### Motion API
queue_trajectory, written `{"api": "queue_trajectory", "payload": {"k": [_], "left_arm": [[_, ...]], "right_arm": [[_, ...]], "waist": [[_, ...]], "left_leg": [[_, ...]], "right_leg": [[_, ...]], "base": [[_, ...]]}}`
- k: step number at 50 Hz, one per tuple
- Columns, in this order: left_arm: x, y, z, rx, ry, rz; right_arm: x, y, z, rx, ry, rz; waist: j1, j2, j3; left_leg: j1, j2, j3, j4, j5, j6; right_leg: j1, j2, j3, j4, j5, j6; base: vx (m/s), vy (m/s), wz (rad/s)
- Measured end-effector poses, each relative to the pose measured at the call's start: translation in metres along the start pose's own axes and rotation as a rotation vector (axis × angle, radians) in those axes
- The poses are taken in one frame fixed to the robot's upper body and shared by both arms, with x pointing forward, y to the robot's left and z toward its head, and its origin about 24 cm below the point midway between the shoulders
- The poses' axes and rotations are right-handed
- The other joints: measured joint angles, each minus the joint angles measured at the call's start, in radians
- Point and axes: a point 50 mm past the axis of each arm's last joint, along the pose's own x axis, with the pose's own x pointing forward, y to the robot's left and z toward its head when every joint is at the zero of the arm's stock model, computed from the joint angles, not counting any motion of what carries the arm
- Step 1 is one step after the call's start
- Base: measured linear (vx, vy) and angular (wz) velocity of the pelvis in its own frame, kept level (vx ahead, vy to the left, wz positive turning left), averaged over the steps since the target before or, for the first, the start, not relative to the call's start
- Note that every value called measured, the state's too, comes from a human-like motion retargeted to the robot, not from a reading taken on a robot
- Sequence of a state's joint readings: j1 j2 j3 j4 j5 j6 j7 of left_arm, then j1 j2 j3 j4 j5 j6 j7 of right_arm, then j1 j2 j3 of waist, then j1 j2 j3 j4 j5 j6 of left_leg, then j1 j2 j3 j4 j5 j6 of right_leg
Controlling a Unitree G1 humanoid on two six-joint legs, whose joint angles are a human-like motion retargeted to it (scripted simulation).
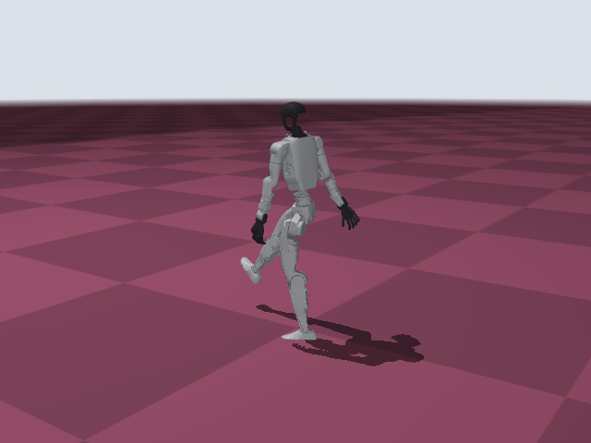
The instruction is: In place motions
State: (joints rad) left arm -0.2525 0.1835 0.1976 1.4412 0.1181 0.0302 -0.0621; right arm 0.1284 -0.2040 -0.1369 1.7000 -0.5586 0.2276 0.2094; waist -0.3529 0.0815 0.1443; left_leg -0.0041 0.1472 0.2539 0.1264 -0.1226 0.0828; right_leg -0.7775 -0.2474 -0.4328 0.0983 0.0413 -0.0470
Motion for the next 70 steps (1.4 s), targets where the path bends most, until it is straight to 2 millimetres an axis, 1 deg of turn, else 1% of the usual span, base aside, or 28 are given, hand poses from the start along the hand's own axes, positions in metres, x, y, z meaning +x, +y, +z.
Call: {"api": "queue_trajectory", "payload": {"k": [3, 7, 11, 16, 17, 18, 19, 20, 22, 23, 25, 27, 30, 33, 35, 40, 43, 45, 46, 48, 50, 52, 55, 57, 59, 64, 67, 70], "left_arm": [[0.000, -0.008, 0.000, 0.003, -0.012, -0.025], [-0.001, -0.023, -0.030, 0.003, 0.063, -0.058], [-0.008, -0.034, -0.079, -0.014, 0.201, -0.089], [-0.033, -0.032, -0.152, -0.142, 0.467, -0.072], [-0.039, -0.033, -0.165, -0.185, 0.513, -0.063], [-0.044, -0.032, -0.176, -0.221, 0.548, -0.055], [-0.049, -0.030, -0.186, -0.250, 0.576, -0.049], [-0.054, -0.027, -0.194, -0.275, 0.600, -0.044], [-0.058, -0.020, -0.202, -0.281, 0.625, -0.020], [-0.059, -0.018, -0.202, -0.268, 0.632, -0.006], [-0.057, -0.019, -0.198, -0.256, 0.632, 0.016], [-0.052, -0.029, -0.189, -0.293, 0.606, 0.016], [-0.041, -0.040, -0.168, -0.293, 0.540, -0.022], [-0.028, -0.040, -0.138, -0.190, 0.433, -0.062], [-0.021, -0.042, -0.121, -0.134, 0.361, -0.077], [-0.011, -0.046, -0.091, -0.139, 0.211, -0.075], [-0.012, -0.036, -0.096, -0.161, 0.213, -0.041], [-0.016, -0.027, -0.110, -0.200, 0.241, -0.011], [-0.019, -0.024, -0.119, -0.220, 0.261, 0.002], [-0.025, -0.018, -0.138, -0.250, 0.307, 0.024], [-0.032, -0.012, -0.156, -0.273, 0.359, 0.041], [-0.039, -0.010, -0.172, -0.294, 0.408, 0.054], [-0.048, -0.010, -0.189, -0.323, 0.469, 0.057], [-0.053, -0.009, -0.198, -0.338, 0.497, 0.054], [-0.058, -0.008, -0.205, -0.343, 0.529, 0.054], [-0.078, -0.015, -0.233, -0.428, 0.683, 0.065], [-0.096, -0.025, -0.256, -0.464, 0.790, 0.061], [-0.097, -0.030, -0.257, -0.505, 0.794, 0.049]], "right_arm": [[0.001, 0.005, 0.003, -0.003, -0.026, 0.029], [0.004, 0.010, 0.005, -0.016, -0.066, 0.043], [0.002, 0.004, 0.013, -0.046, -0.103, 0.011], [-0.015, -0.015, 0.051, -0.106, -0.195, -0.032], [-0.019, -0.017, 0.059, -0.119, -0.219, -0.039], [-0.022, -0.018, 0.066, -0.132, -0.241, -0.045], [-0.025, -0.019, 0.073, -0.149, -0.260, -0.044], [-0.028, -0.020, 0.079, -0.169, -0.277, -0.039], [-0.036, -0.021, 0.093, -0.210, -0.313, -0.028], [-0.040, -0.022, 0.100, -0.222, -0.335, -0.024], [-0.050, -0.027, 0.115, -0.242, -0.389, -0.032], [-0.067, -0.035, 0.136, -0.294, -0.460, -0.075], [-0.092, -0.040, 0.167, -0.407, -0.577, -0.155], [-0.102, -0.037, 0.178, -0.463, -0.645, -0.205], [-0.094, -0.036, 0.171, -0.436, -0.631, -0.204], [-0.057, -0.024, 0.129, -0.331, -0.463, -0.068], [-0.038, -0.014, 0.102, -0.286, -0.357, -0.023], [-0.028, -0.008, 0.086, -0.257, -0.292, -0.015], [-0.024, -0.007, 0.078, -0.235, -0.265, -0.004], [-0.018, -0.004, 0.063, -0.174, -0.217, 0.031], [-0.015, -0.003, 0.050, -0.088, -0.175, 0.074], [-0.015, -0.004, 0.044, 0.015, -0.169, 0.105], [-0.016, -0.006, 0.047, 0.134, -0.219, 0.121], [-0.021, -0.012, 0.056, 0.109, -0.255, 0.104], [-0.028, -0.022, 0.068, 0.042, -0.281, 0.079], [-0.056, -0.040, 0.114, -0.209, -0.370, -0.037], [-0.067, -0.045, 0.130, -0.312, -0.426, -0.110], [-0.081, -0.043, 0.152, -0.397, -0.511, -0.147]], "waist": [[-0.009, 0.008, -0.005], [0.021, -0.004, -0.033], [0.092, -0.039, -0.090], [0.173, -0.080, -0.157], [0.172, -0.084, -0.171], [0.178, -0.082, -0.187], [0.172, -0.095, -0.197], [0.162, -0.116, -0.205], [0.247, -0.149, -0.226], [0.292, -0.154, -0.241], [0.344, -0.161, -0.287], [0.350, -0.143, -0.275], [0.266, -0.106, -0.232], [0.177, -0.076, -0.247], [0.158, -0.061, -0.270], [0.199, -0.064, -0.295], [0.184, -0.067, -0.296], [0.168, -0.074, -0.296], [0.169, -0.087, -0.292], [0.194, -0.116, -0.276], [0.303, -0.129, -0.258], [0.385, -0.115, -0.218], [0.358, -0.077, -0.081], [0.492, -0.069, 0.004], [0.565, -0.073, 0.085], [0.762, -0.160, 0.343], [0.809, -0.217, 0.376], [0.816, -0.253, 0.373]], "left_leg": [[0.000, 0.006, 0.011, 0.000, -0.006, -0.004], [0.033, -0.013, 0.008, -0.012, -0.012, -0.005], [0.064, -0.055, 0.040, -0.022, -0.029, -0.013], [0.044, -0.088, 0.074, 0.014, -0.073, -0.026], [0.032, -0.092, 0.061, 0.022, -0.078, -0.025], [0.021, -0.089, 0.052, 0.028, -0.081, -0.026], [0.018, -0.100, 0.037, 0.037, -0.085, -0.025], [0.021, -0.120, 0.018, 0.046, -0.089, -0.023], [0.034, -0.131, 0.078, 0.046, -0.097, -0.032], [0.030, -0.127, 0.095, 0.041, -0.095, -0.041], [0.001, -0.121, 0.113, 0.023, -0.088, -0.062], [0.005, -0.106, 0.124, 0.005, -0.077, -0.072], [0.027, -0.081, 0.113, -0.015, -0.065, -0.091], [0.007, -0.059, 0.110, -0.023, -0.062, -0.113], [-0.013, -0.044, 0.099, -0.021, -0.062, -0.131], [-0.027, -0.019, 0.098, -0.011, -0.076, -0.158], [-0.044, -0.002, 0.089, 0.049, -0.083, -0.136], [-0.063, 0.007, 0.115, 0.131, -0.073, -0.084], [-0.088, 0.003, 0.116, 0.207, -0.068, -0.031], [-0.181, -0.018, 0.077, 0.413, -0.083, 0.083], [-0.222, 0.043, 0.222, 0.510, -0.115, 0.074], [-0.286, 0.098, 0.307, 0.463, -0.097, -0.023], [-0.447, 0.037, 0.149, 0.236, -0.025, -0.213], [-0.561, 0.061, 0.119, 0.111, -0.030, -0.338], [-0.707, 0.000, 0.072, 0.027, -0.018, -0.345], [-0.843, 0.035, 0.071, -0.008, 0.047, -0.345], [-0.839, 0.031, 0.092, -0.062, 0.051, -0.345], [-0.807, 0.014, 0.104, -0.070, 0.046, -0.345]], "right_leg": [[0.027, -0.014, -0.034, 0.037, 0.009, -0.011], [0.186, -0.018, -0.085, 0.043, 0.014, 0.018], [0.387, 0.002, -0.088, 0.052, 0.042, 0.053], [0.645, 0.058, -0.026, 0.102, 0.124, 0.098], [0.705, 0.073, -0.042, 0.094, 0.108, 0.107], [0.761, 0.092, -0.099, 0.079, -0.004, 0.096], [0.800, 0.110, -0.142, 0.036, -0.051, 0.074], [0.829, 0.128, -0.179, -0.021, -0.063, 0.046], [0.838, 0.116, -0.118, -0.087, -0.027, 0.065], [0.820, 0.102, -0.091, -0.080, -0.025, 0.086], [0.750, 0.092, -0.075, -0.060, -0.025, 0.070], [0.732, 0.099, -0.065, -0.044, -0.027, 0.066], [0.772, 0.138, -0.101, -0.057, -0.037, 0.052], [0.768, 0.154, -0.138, -0.065, -0.046, 0.049], [0.757, 0.163, -0.151, -0.068, -0.050, 0.045], [0.737, 0.180, -0.140, -0.062, -0.061, 0.032], [0.742, 0.182, -0.118, -0.055, -0.068, 0.029], [0.744, 0.173, -0.083, -0.046, -0.070, 0.029], [0.745, 0.154, -0.059, -0.038, -0.070, 0.031], [0.750, 0.119, -0.003, -0.020, -0.069, 0.031], [0.747, 0.109, 0.116, 0.016, -0.093, 0.043], [0.755, 0.124, 0.181, 0.044, -0.111, 0.051], [0.828, 0.187, 0.063, 0.047, -0.100, -0.011], [0.857, 0.195, 0.138, 0.088, -0.128, -0.027], [0.852, 0.135, 0.158, 0.174, -0.160, -0.015], [0.885, 0.009, 0.365, 0.407, -0.266, -0.030], [0.869, -0.054, 0.434, 0.477, -0.297, -0.032], [0.853, -0.078, 0.454, 0.485, -0.300, -0.027]], "base": [[0.00, 0.00, 0.00], [0.09, -0.04, -0.14], [0.17, -0.10, -0.50], [0.13, -0.19, -0.41], [0.10, -0.25, 0.33], [0.13, -0.20, 0.39], [0.15, -0.24, 0.59], [0.13, -0.28, 0.02], [0.06, -0.25, -1.03], [-0.04, -0.26, -0.98], [-0.10, -0.24, -0.38], [-0.08, -0.20, -0.06], [-0.09, -0.23, 0.42], [-0.09, -0.19, 0.60], [0.00, -0.18, 0.34], [0.02, -0.21, -0.07], [0.02, -0.24, -0.21], [0.00, -0.22, -0.61], [0.01, -0.14, -0.98], [0.00, -0.04, -1.63], [-0.09, 0.00, -2.84], [-0.16, -0.01, -1.50], [-0.16, -0.05, 0.63], [-0.19, 0.15, -1.24], [-0.17, 0.52, -0.75], [-0.05, 0.11, -1.59], [0.11, 0.05, -0.86], [0.06, -0.01, -0.17]]}}
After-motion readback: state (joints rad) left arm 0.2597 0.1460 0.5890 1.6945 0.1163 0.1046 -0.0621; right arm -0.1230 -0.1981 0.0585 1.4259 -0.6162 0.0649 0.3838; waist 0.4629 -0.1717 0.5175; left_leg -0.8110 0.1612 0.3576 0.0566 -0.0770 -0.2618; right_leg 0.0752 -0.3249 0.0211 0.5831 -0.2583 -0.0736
